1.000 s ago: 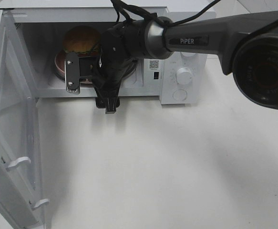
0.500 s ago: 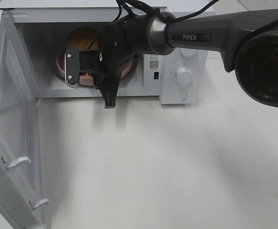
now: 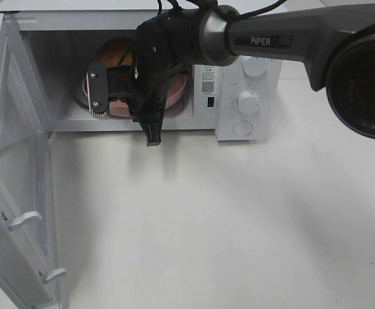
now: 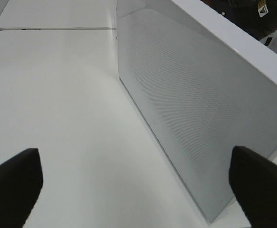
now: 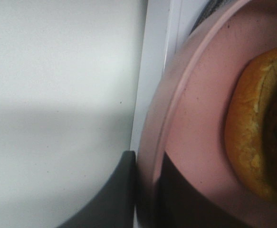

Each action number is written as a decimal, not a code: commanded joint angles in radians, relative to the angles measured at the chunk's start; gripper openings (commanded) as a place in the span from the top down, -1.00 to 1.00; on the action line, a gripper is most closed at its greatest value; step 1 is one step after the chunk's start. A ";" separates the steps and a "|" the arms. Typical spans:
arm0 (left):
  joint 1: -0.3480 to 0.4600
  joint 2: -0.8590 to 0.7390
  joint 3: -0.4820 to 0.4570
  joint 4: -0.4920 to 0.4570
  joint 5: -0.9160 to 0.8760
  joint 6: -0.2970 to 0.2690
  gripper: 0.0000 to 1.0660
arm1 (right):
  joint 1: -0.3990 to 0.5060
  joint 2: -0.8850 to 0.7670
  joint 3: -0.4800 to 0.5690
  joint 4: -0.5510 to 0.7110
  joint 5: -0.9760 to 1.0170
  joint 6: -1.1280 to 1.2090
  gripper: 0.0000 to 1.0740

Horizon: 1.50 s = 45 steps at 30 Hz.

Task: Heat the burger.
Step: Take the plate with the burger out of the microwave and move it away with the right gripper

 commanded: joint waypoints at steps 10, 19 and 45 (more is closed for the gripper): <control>0.003 -0.019 0.003 0.000 -0.008 0.002 -0.88 | 0.004 -0.135 0.173 -0.004 -0.124 -0.020 1.00; 0.003 -0.019 0.003 0.000 -0.008 0.002 -0.88 | 0.004 -0.250 0.413 -0.062 -0.311 -0.034 1.00; 0.003 -0.019 0.003 0.000 -0.008 0.002 -0.88 | 0.004 -0.577 0.952 -0.128 -0.660 -0.032 1.00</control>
